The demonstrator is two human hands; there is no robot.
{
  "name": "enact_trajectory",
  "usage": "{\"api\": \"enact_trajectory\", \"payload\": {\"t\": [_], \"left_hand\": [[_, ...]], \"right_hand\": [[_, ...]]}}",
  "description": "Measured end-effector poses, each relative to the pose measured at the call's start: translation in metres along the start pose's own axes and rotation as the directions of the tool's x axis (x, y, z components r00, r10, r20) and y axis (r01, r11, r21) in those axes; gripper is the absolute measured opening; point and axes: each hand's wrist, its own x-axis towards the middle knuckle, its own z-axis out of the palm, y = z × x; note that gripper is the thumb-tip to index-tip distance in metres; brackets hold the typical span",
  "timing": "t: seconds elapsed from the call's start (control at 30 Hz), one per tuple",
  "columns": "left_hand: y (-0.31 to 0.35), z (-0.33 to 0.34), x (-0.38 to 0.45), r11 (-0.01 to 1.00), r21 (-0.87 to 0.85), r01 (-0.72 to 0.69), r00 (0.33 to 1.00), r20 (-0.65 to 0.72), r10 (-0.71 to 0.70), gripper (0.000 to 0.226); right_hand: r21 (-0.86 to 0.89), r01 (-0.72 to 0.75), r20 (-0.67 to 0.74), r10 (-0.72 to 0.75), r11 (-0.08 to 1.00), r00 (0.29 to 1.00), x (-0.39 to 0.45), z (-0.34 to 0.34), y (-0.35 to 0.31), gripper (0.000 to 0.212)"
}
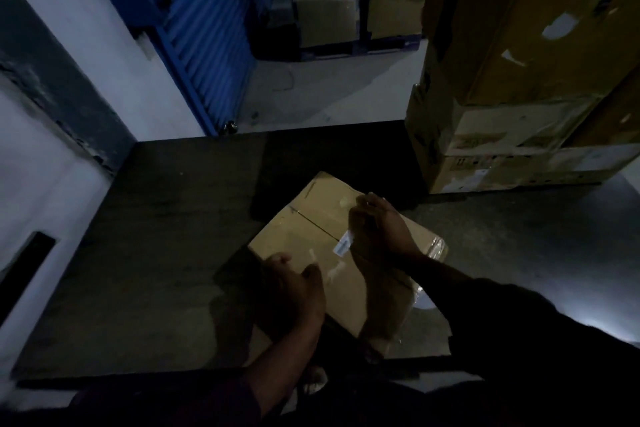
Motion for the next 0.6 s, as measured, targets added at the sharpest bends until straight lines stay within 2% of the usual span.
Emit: {"api": "enact_trajectory", "payload": {"t": [0.13, 0.23, 0.3, 0.37, 0.5, 0.6], "left_hand": [[0.019, -0.001, 0.017, 0.923, 0.174, -0.344, 0.939, 0.075, 0.336, 0.038], [0.022, 0.007, 0.032, 0.832, 0.249, -0.497, 0.867, 0.187, 0.462, 0.03], [0.018, 0.012, 0.038, 0.727, 0.339, -0.597, 0.801, 0.199, 0.565, 0.021], [0.015, 0.015, 0.039, 0.653, 0.4, -0.643, 0.755, 0.191, 0.627, 0.016], [0.013, 0.015, 0.037, 0.66, 0.372, -0.652, 0.747, 0.167, 0.643, 0.015], [0.012, 0.017, 0.038, 0.672, 0.363, -0.646, 0.751, 0.146, 0.643, 0.015]], "right_hand": [[-0.07, 0.001, -0.027, -0.003, 0.998, 1.0, -0.035, 0.015, 0.006, 0.041], [-0.11, 0.015, -0.082, -0.024, 0.994, 0.996, -0.045, 0.013, -0.008, 0.036], [-0.138, -0.031, -0.092, 0.019, 0.99, 0.996, -0.041, 0.011, -0.014, 0.034], [-0.174, -0.097, -0.08, 0.084, 0.98, 0.993, -0.037, 0.01, -0.02, 0.034], [-0.194, -0.079, -0.072, 0.067, 0.978, 0.995, -0.036, 0.01, -0.023, 0.034], [-0.163, -0.116, -0.074, 0.106, 0.98, 0.992, -0.032, 0.011, -0.018, 0.029]]}}
